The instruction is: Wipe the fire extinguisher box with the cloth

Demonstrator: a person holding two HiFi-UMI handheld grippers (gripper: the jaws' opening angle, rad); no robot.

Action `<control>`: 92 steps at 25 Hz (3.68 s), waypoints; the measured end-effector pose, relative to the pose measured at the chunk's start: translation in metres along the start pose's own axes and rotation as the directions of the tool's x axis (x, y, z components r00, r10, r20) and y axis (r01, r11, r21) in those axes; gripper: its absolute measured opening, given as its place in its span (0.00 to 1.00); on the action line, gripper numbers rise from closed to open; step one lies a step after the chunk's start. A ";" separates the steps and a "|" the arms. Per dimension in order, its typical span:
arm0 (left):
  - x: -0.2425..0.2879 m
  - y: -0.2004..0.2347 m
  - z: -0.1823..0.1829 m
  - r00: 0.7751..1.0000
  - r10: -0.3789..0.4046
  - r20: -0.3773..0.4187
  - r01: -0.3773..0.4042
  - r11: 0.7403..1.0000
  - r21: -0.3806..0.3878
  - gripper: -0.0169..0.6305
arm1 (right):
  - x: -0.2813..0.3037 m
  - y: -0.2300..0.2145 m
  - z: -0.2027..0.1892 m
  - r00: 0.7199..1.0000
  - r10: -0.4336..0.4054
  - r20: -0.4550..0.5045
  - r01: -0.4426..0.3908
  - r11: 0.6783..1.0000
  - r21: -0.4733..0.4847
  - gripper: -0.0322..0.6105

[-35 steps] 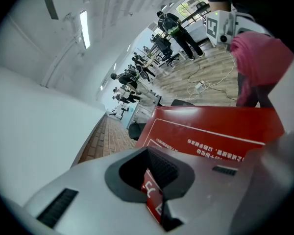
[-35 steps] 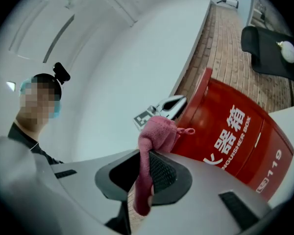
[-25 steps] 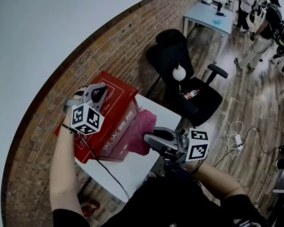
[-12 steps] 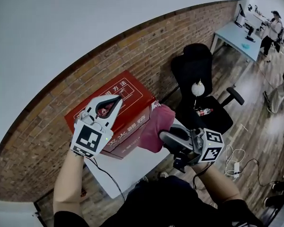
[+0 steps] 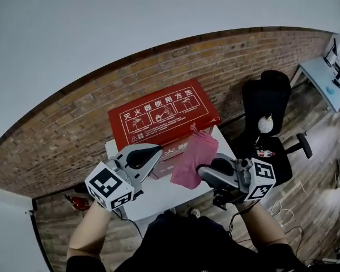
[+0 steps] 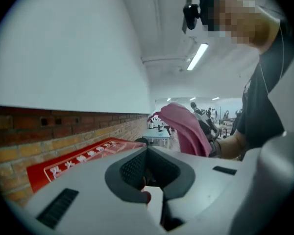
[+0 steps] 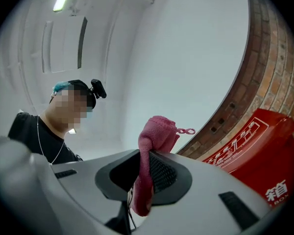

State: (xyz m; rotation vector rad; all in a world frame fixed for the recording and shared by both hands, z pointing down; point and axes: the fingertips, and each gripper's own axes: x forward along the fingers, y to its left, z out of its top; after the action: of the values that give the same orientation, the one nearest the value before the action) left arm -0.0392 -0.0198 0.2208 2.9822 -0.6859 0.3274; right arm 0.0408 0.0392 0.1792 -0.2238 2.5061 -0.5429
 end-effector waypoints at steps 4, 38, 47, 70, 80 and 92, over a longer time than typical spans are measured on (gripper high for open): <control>-0.027 -0.013 -0.023 0.998 -0.025 0.055 0.036 0.978 -0.205 0.07 | 0.017 0.005 -0.019 0.992 0.099 -0.075 -0.097 0.995 0.036 0.15; -0.081 -0.102 -0.057 0.841 -0.275 0.465 0.524 0.628 -0.576 0.41 | 0.037 0.057 -0.125 0.714 0.571 -0.406 -0.529 0.819 0.222 0.15; -0.107 -0.076 -0.067 0.875 -0.215 0.434 0.448 0.700 -0.555 0.18 | 0.060 0.034 -0.146 0.735 0.513 -0.443 -0.452 0.858 0.244 0.15; -0.185 0.018 -0.082 0.837 -0.197 0.510 0.495 0.669 -0.555 0.23 | 0.162 -0.008 -0.204 0.730 0.479 -0.488 -0.372 0.877 0.304 0.15; -0.204 0.055 -0.096 0.858 -0.107 0.502 0.414 0.723 -0.554 0.15 | 0.191 -0.038 -0.220 0.792 0.324 -0.518 -0.218 0.942 0.256 0.15; -0.219 0.075 -0.097 0.744 -0.177 0.644 0.598 0.606 -0.525 0.14 | 0.202 -0.043 -0.219 0.753 0.033 -0.657 -0.081 0.996 -0.042 0.15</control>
State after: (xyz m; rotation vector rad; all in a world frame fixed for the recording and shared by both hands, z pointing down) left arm -0.2828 0.0160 0.2686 2.3041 -0.0500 -0.6937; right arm -0.2465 0.0183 0.2653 0.0381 3.2119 -0.5839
